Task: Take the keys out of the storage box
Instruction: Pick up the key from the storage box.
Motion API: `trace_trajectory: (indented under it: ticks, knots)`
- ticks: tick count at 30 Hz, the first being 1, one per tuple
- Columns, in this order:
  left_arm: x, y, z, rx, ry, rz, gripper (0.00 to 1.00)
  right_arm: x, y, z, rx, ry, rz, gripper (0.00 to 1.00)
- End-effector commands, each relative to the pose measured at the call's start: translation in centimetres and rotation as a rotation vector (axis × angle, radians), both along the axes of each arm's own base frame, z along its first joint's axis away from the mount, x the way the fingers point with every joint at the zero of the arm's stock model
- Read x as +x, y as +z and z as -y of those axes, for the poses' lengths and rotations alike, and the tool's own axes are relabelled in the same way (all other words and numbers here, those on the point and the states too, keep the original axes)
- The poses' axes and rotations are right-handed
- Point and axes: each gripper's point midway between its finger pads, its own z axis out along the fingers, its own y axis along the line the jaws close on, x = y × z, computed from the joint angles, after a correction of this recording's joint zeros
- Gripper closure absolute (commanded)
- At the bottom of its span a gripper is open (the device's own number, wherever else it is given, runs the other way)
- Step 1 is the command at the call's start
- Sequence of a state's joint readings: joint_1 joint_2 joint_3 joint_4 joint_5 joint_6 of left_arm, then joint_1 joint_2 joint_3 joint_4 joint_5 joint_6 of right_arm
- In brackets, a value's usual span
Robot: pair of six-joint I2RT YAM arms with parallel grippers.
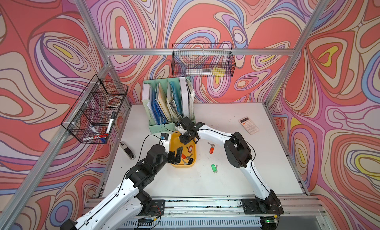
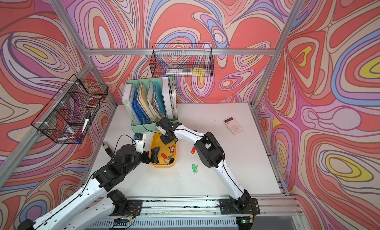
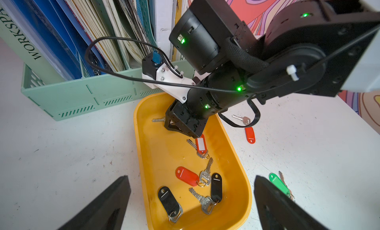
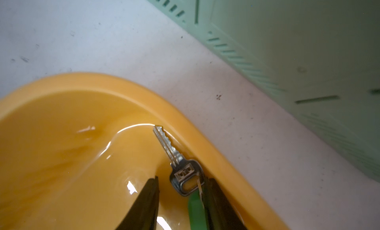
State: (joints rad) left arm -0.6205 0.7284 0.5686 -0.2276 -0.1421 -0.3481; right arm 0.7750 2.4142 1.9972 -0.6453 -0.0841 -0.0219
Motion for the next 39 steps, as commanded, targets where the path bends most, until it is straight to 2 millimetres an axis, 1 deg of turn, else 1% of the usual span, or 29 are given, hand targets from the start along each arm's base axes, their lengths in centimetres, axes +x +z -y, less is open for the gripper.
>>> trace_trajectory:
  ticks: [1, 4, 8, 13, 17, 19, 26, 31, 34, 39]
  knots:
    - [-0.1, -0.1, -0.4, 0.013, 0.015, -0.004, 0.01, -3.2, -0.3, -0.2, 0.001, 0.039, -0.102, 0.64]
    - [-0.1, 0.0, -0.5, 0.014, 0.019, 0.0, 0.01, -3.9, 0.1, -0.4, 0.015, 0.039, -0.102, 0.69]
    - [0.0, 0.0, -0.6, 0.016, 0.021, 0.002, 0.01, -2.8, -0.3, 0.1, -0.029, 0.016, -0.061, 0.75]
    - [0.0, 0.1, -0.6, 0.013, 0.023, 0.006, 0.01, -2.5, -0.7, 0.3, -0.056, 0.008, -0.059, 0.87]
    - [0.0, 0.2, -0.6, 0.014, 0.023, 0.009, 0.01, -2.5, 0.0, 0.4, -0.05, 0.005, -0.047, 1.0]
    - [0.1, 0.3, -0.6, 0.014, 0.024, 0.013, 0.01, -2.5, 0.5, 0.4, -0.043, 0.007, -0.04, 1.0]
    - [0.2, 0.8, -0.7, 0.006, 0.029, 0.029, 0.01, -2.7, 4.6, -0.4, 0.048, 0.013, -0.015, 1.0]
    - [0.2, 1.8, -0.7, -0.017, 0.034, 0.061, 0.01, -3.2, 8.0, -0.1, 0.094, 0.01, 0.011, 1.0]
    - [0.2, 2.8, -0.9, -0.028, 0.037, 0.093, 0.01, -4.3, 10.3, 0.4, 0.125, 0.021, 0.01, 1.0]
    - [0.2, 4.4, -1.1, -0.024, 0.035, 0.146, 0.01, -7.5, 13.1, 2.2, 0.169, 0.047, -0.037, 1.0]
